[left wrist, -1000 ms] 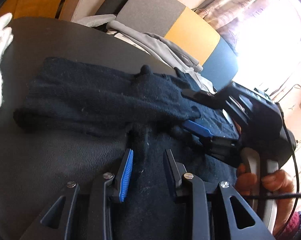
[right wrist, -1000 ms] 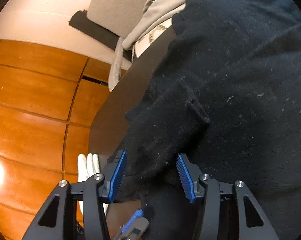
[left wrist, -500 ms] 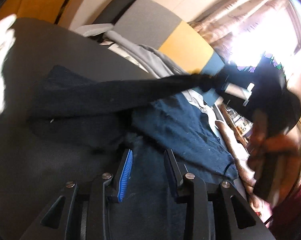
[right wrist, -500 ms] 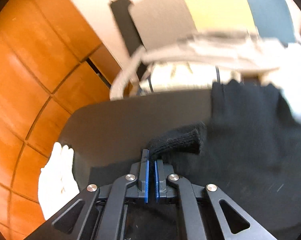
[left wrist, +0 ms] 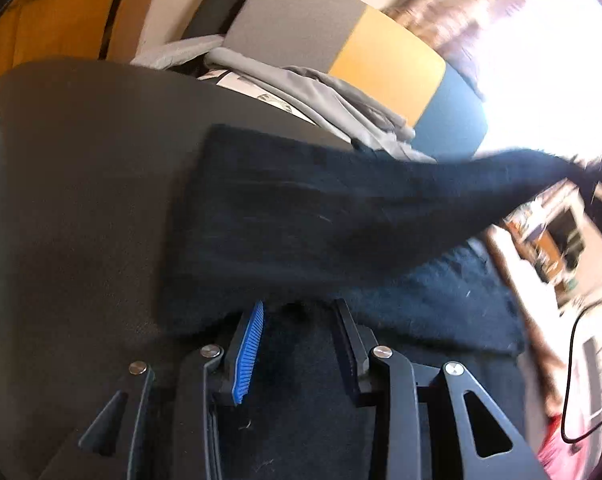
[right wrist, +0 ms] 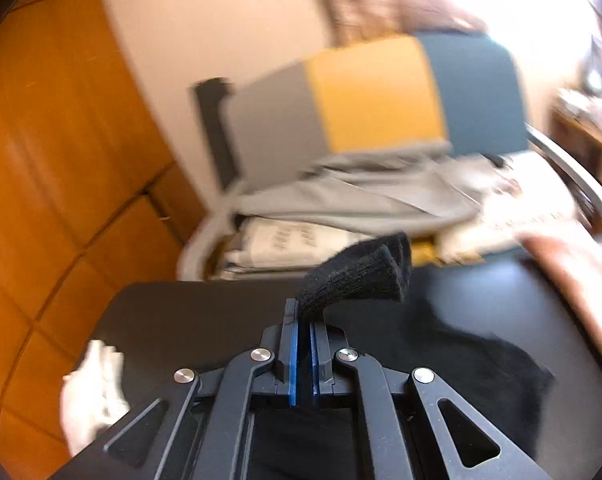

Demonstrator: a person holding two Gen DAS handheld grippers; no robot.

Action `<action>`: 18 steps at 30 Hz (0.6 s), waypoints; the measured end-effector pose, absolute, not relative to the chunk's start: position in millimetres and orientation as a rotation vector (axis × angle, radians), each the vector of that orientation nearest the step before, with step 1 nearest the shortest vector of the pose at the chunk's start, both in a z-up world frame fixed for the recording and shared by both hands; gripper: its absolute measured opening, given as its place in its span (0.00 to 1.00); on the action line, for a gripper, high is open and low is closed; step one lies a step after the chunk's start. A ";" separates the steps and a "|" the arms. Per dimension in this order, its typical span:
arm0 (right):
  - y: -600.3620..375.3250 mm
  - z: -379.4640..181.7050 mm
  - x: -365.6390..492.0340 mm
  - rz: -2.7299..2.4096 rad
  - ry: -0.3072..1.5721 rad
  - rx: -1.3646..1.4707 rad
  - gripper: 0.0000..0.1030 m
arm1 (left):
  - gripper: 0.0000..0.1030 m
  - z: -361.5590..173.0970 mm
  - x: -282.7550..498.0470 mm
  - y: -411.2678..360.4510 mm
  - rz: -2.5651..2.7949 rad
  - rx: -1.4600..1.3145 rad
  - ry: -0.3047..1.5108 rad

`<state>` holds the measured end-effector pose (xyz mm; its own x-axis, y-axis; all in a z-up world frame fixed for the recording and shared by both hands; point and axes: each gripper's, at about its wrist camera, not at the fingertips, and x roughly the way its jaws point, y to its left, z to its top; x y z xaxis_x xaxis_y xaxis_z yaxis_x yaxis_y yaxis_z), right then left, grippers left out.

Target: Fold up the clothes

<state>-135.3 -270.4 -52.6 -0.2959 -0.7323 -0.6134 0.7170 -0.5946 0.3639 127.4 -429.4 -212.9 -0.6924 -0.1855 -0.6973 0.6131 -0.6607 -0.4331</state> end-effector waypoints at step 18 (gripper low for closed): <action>-141.0 -208.6 -177.4 -1.923 -0.594 1.295 0.49 | 0.34 -212.0 125.3 -417.0 -2.345 0.954 0.796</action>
